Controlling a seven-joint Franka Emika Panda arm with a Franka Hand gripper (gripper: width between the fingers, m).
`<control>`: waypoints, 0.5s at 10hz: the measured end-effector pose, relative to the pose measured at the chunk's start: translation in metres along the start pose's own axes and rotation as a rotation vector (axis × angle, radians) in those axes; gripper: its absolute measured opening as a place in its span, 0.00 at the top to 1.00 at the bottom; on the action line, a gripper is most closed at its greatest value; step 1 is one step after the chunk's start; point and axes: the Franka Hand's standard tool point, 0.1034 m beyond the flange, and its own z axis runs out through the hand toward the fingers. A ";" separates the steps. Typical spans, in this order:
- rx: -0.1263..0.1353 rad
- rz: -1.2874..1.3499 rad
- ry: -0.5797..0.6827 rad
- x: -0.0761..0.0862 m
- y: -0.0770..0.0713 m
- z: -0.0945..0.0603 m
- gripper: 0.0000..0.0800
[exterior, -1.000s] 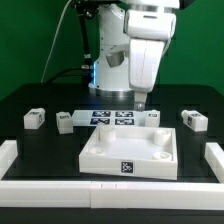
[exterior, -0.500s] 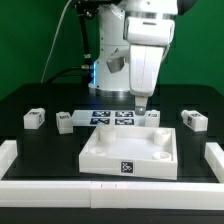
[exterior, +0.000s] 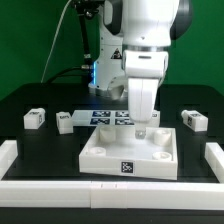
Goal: Assemble one leg
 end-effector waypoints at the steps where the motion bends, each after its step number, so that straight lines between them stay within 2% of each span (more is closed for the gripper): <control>1: -0.004 0.005 0.002 0.001 0.001 0.000 0.19; 5: -0.006 0.042 -0.002 0.006 0.002 -0.005 0.19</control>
Offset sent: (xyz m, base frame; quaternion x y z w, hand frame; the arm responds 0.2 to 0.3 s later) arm -0.0005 0.0016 0.0037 0.0051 -0.0108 0.0157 0.9998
